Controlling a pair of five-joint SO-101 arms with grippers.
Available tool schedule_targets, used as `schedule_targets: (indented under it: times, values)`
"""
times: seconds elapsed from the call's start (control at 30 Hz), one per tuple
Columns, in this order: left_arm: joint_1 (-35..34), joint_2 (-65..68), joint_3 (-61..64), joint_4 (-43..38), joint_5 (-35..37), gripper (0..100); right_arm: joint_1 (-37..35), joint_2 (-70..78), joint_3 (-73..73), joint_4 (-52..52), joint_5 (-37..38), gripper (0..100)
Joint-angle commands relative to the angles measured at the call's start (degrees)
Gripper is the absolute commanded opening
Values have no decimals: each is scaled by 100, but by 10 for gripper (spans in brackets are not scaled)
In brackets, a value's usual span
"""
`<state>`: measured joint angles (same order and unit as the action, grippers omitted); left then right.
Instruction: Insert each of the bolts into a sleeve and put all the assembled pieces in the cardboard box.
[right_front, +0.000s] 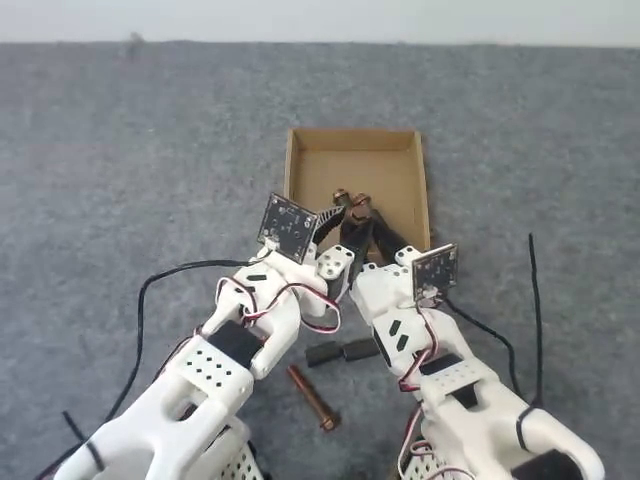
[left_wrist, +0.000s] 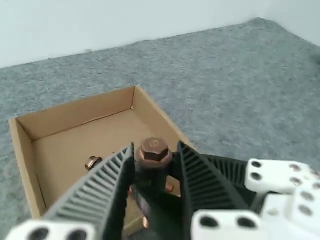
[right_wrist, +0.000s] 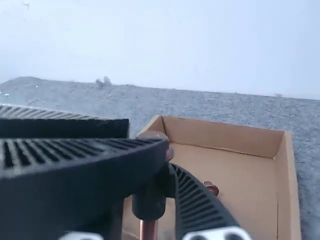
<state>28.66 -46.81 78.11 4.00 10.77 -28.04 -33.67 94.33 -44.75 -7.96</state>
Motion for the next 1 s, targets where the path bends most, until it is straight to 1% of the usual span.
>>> schedule_targets:
  times: [0.0,0.1,0.2,0.37,0.5,0.67,0.87,0.97]
  values:
    - [273,-26,75,-18,44,130,84,-259,114,-31,35,6]
    - [334,-255,110,-9,9,130,84,-259,114,-31,44,6]
    - [334,-897,251,167,9,130,66,-259,114,-31,44,6]
    - [290,-2338,312,1143,9,130,66,-259,114,-31,44,6]
    - [-141,-3200,321,1662,26,130,84,-259,114,-31,44,6]
    - [-888,-3587,497,1679,44,130,92,-259,114,-13,44,6]
    - [-1451,-3648,1033,1679,44,130,207,-259,114,-13,79,6]
    - [-1732,-3657,1297,1679,35,100,233,-259,114,22,457,6]
